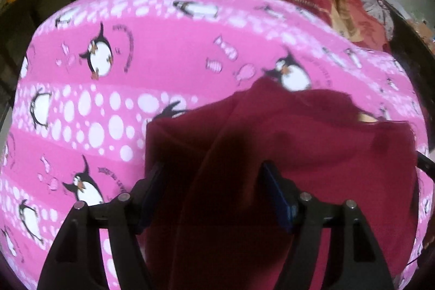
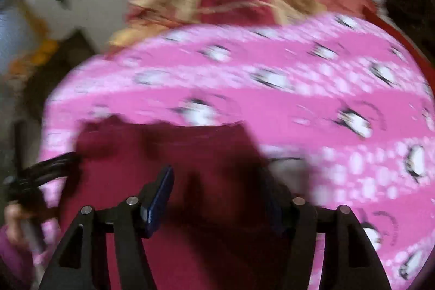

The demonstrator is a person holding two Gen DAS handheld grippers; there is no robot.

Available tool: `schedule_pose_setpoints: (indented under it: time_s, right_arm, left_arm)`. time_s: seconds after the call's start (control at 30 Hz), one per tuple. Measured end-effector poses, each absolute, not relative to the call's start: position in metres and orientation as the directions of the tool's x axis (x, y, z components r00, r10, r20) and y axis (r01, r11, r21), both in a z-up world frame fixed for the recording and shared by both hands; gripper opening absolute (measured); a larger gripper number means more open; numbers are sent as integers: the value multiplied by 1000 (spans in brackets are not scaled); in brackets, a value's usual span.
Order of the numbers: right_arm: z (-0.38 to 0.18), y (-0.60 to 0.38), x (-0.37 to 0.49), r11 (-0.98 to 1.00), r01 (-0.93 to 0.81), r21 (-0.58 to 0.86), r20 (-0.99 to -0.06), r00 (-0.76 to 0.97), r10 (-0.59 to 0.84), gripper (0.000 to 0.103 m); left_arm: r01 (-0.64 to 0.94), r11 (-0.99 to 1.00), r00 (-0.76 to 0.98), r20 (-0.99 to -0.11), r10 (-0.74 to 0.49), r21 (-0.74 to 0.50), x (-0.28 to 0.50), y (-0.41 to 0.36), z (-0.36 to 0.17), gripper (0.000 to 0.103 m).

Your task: Fold small clothes

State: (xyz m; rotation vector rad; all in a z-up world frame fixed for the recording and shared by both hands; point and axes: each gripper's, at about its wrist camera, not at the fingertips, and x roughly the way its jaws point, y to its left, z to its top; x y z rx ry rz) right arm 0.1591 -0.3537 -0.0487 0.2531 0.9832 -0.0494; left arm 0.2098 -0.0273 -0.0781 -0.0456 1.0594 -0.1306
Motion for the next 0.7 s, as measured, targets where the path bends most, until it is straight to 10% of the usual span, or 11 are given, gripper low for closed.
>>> schedule_pose_setpoints:
  time_s: [0.53, 0.6, 0.63, 0.7]
  right_arm:
    - [-42, -360, 54, 919, 122, 374, -796, 551, 251, 62]
    - [-56, -345, 54, 936, 94, 339, -819, 519, 244, 46]
    - [-61, -340, 54, 950, 94, 298, -838, 503, 213, 19]
    - [-58, -339, 51, 953, 92, 287, -830, 521, 200, 16]
  left_arm:
    - [97, 991, 522, -844, -128, -90, 159, 7, -55, 75]
    - [94, 991, 513, -849, -129, -94, 154, 7, -57, 74]
    - [94, 991, 505, -854, -128, -93, 151, 7, -59, 75]
    - [91, 993, 500, -859, -116, -81, 144, 8, -60, 75]
